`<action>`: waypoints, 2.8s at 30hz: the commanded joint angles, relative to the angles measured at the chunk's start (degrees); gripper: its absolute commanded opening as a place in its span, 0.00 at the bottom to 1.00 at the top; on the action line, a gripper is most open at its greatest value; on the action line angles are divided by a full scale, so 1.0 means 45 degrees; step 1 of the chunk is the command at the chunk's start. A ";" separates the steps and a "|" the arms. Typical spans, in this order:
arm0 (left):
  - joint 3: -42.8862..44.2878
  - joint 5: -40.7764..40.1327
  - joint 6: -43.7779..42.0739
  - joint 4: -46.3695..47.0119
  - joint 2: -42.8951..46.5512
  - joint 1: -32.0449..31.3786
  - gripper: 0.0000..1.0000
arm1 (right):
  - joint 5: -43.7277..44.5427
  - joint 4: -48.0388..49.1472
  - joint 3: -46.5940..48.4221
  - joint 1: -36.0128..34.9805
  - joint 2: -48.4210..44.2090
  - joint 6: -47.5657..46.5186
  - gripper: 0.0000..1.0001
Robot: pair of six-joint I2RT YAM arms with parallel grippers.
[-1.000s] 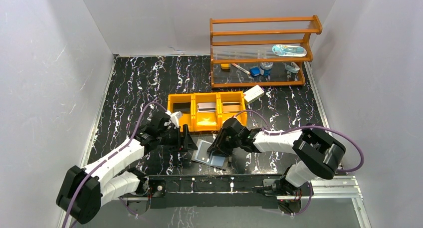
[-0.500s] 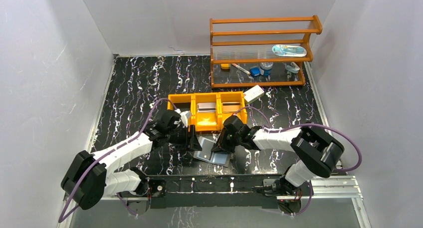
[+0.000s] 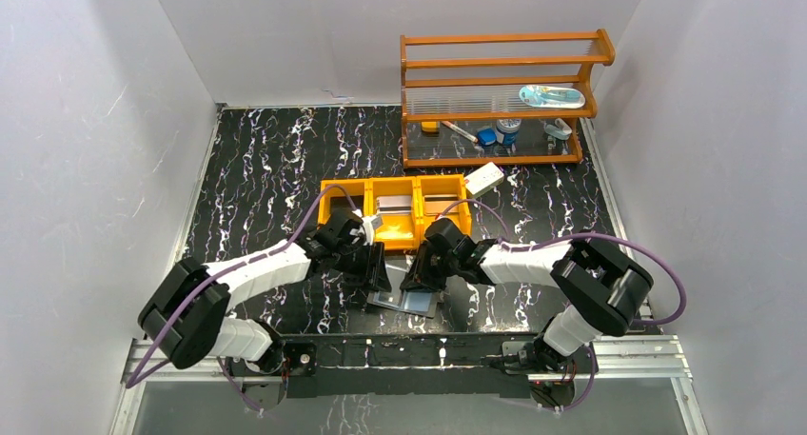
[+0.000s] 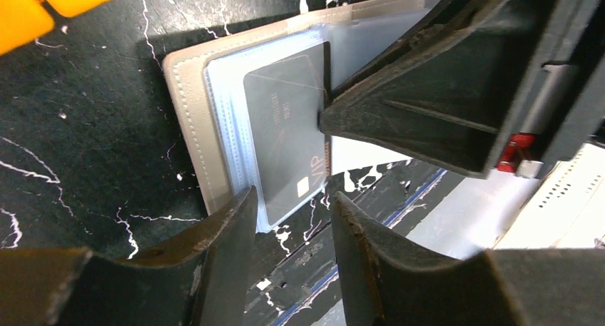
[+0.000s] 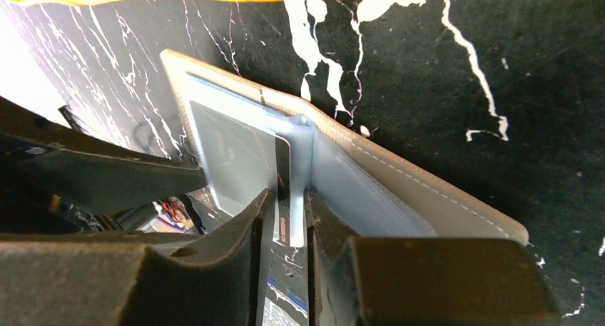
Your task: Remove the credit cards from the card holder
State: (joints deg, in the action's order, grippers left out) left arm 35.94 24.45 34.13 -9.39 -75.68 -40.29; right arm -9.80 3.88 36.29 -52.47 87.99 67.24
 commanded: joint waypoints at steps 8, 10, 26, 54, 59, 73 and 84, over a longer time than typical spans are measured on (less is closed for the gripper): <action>-0.0431 -0.0169 0.0028 0.0397 -0.0546 -0.0702 0.26 | -0.0596 0.1419 -0.0616 0.0040 -0.0272 0.0263 0.32; -0.0673 -0.0325 0.0176 0.0406 -0.0404 -0.0731 0.25 | -0.0629 0.1729 -0.0780 0.0039 -0.0426 0.0423 0.30; -0.0772 -0.0947 0.0252 0.0147 -0.0428 -0.0811 0.30 | -0.1661 0.4178 -0.1898 0.0048 -0.1017 0.1284 0.30; -0.0775 -0.1927 0.0741 -0.0041 -0.0821 -0.0830 0.20 | -0.1840 0.4523 -0.2947 0.0345 -0.1816 0.1825 0.19; -0.0791 -0.1878 0.0710 -0.0053 -0.0696 -0.0831 0.20 | -0.2069 0.5240 -0.2919 0.0351 -0.1362 0.2069 0.16; -0.0786 -0.1979 0.0776 -0.0160 -0.0661 -0.0836 0.18 | -0.1300 0.3511 -0.4274 0.0857 -0.3154 0.2116 0.05; 0.1038 -0.2095 0.0511 -0.1158 0.1588 -0.0829 0.43 | -0.1870 0.4164 -0.3809 0.0878 -0.1697 0.2068 0.07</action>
State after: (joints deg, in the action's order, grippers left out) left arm 35.79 16.27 37.85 -12.36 -73.08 -43.97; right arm -17.82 22.41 17.54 -48.71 78.65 77.01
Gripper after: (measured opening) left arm 0.405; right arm 0.065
